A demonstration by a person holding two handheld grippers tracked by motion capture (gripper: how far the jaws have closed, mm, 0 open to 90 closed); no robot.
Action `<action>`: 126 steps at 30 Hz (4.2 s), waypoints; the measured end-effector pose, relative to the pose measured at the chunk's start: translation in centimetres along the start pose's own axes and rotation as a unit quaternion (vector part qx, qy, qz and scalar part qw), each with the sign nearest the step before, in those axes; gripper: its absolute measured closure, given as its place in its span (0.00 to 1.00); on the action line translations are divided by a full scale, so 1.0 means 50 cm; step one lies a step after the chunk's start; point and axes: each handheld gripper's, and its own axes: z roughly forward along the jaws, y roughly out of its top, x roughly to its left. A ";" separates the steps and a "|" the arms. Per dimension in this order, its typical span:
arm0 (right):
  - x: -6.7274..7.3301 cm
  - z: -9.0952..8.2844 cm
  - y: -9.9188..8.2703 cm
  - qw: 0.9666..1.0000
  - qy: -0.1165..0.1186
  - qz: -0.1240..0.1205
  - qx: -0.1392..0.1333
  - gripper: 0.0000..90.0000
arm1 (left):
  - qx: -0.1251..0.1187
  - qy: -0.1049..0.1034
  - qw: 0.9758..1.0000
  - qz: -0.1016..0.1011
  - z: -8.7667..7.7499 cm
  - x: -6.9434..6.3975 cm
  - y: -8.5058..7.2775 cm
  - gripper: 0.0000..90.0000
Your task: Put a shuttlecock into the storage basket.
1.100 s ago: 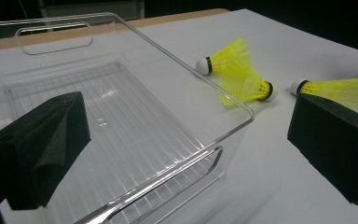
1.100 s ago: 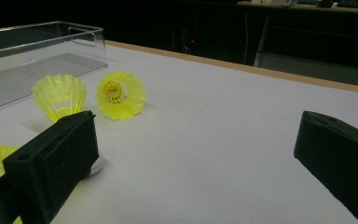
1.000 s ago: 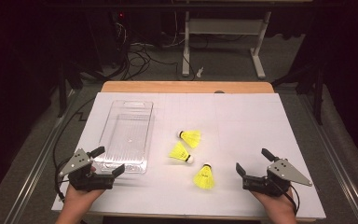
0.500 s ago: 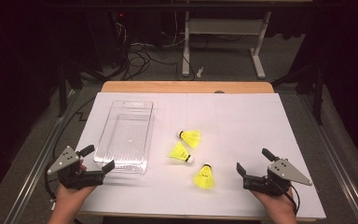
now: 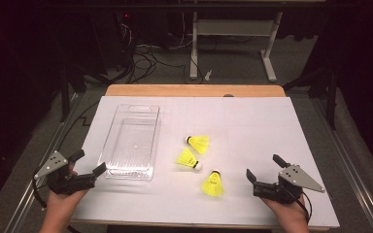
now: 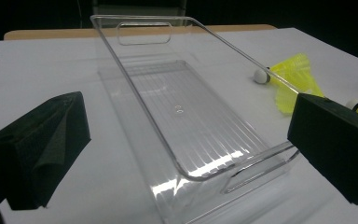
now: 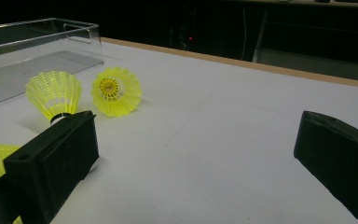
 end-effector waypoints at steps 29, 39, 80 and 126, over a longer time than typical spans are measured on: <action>-0.001 0.014 -0.002 1.000 -0.003 0.002 -0.005 0.00 | 0.011 0.001 1.000 -0.011 -0.010 0.012 -0.008 0.00; 0.004 0.019 -0.004 1.000 0.000 -0.004 0.005 0.00 | 0.053 -0.008 0.999 -0.008 0.004 0.008 -0.011 0.00; 0.007 0.021 -0.004 1.000 0.000 -0.012 0.015 0.00 | 0.233 -0.007 0.972 -0.023 0.060 0.002 -0.030 0.01; 0.002 0.009 -0.011 1.000 0.007 -0.005 0.018 0.00 | 0.436 -0.014 0.898 -0.053 0.089 -0.029 0.000 0.01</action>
